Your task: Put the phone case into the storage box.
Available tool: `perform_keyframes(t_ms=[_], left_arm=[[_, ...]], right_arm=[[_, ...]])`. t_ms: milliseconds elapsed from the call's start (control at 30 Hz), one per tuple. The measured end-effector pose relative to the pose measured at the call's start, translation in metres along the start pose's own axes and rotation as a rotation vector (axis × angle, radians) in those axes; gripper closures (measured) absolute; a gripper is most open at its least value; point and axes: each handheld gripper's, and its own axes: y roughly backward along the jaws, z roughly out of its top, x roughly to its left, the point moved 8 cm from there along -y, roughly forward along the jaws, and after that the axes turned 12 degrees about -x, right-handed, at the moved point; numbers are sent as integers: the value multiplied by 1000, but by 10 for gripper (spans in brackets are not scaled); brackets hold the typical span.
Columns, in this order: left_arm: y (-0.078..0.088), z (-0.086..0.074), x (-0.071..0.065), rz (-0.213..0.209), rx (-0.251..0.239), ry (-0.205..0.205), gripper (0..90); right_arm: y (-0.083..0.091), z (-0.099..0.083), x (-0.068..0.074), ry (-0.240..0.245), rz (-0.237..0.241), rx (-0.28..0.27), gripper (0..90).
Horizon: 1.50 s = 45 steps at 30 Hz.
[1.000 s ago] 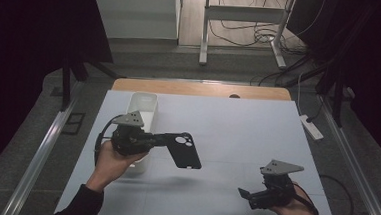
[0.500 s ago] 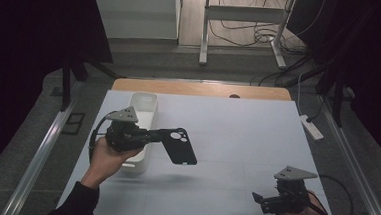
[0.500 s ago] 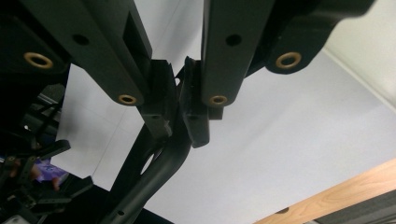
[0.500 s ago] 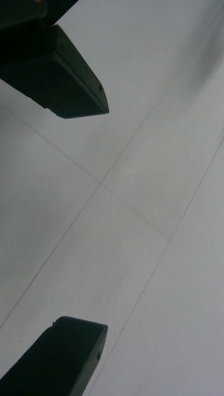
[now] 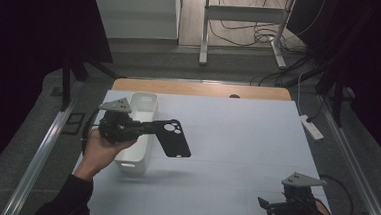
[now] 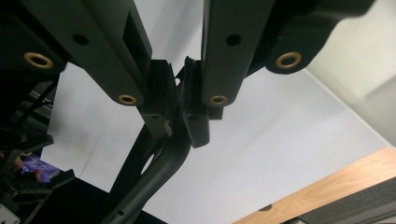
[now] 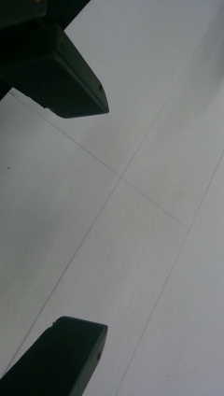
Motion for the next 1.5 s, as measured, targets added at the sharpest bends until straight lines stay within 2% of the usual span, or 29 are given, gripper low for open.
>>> perform_keyframes(t_ms=[200,633,1067,1500], left_arm=[[5,6,7,13,-3,7,838],[18,20,20,44,1,-2,837],[37,31,37,98,0,-8,838],[54,34,52,150,12,-26,838]], right_arm=[[2,-1,-1,-6,-2,2,0],[3,-2,-1,-11,0,0,0],[2,-2,-1,-14,3,8,0],[2,-3,-1,-13,8,16,0]])
